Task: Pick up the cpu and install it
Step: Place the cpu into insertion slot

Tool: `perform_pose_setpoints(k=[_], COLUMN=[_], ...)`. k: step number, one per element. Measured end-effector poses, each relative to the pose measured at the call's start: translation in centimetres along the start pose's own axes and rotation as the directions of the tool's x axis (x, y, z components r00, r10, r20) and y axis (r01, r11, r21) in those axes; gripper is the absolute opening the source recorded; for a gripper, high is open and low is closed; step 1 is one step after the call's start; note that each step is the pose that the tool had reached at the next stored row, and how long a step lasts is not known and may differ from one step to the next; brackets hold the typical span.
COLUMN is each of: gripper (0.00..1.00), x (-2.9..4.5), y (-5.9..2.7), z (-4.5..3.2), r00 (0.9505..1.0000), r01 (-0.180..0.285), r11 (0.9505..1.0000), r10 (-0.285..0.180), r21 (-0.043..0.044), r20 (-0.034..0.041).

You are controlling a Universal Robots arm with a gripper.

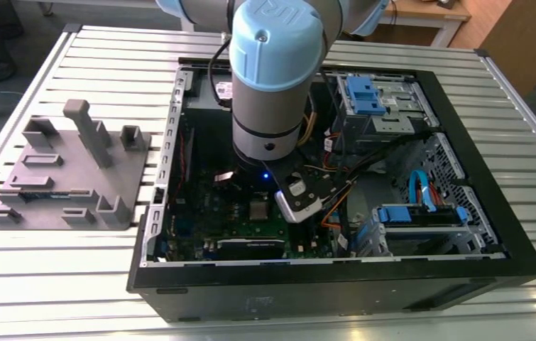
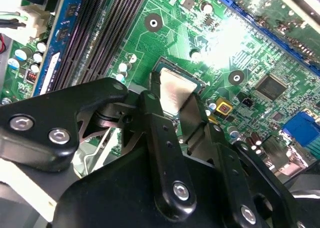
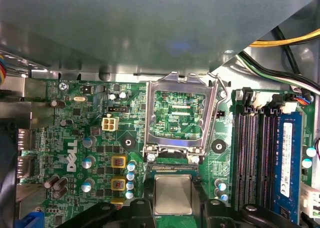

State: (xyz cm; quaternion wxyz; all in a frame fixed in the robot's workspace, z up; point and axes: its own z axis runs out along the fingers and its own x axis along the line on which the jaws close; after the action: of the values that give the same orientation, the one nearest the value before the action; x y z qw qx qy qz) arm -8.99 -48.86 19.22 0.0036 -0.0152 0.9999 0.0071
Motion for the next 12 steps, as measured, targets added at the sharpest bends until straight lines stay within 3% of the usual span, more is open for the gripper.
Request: perform_pose_setpoints(k=[7, 12], gripper=[0.39, 0.39], x=[0.01, 0.02], y=[0.00, -0.02], z=[0.05, 0.31], r00=[1.0000, 1.0000], r01=[0.000, 0.000], r11=[1.0000, 1.0000], r10=[0.000, 0.000], r21=[0.0000, 0.0010], r20=[-0.0001, 0.0039])
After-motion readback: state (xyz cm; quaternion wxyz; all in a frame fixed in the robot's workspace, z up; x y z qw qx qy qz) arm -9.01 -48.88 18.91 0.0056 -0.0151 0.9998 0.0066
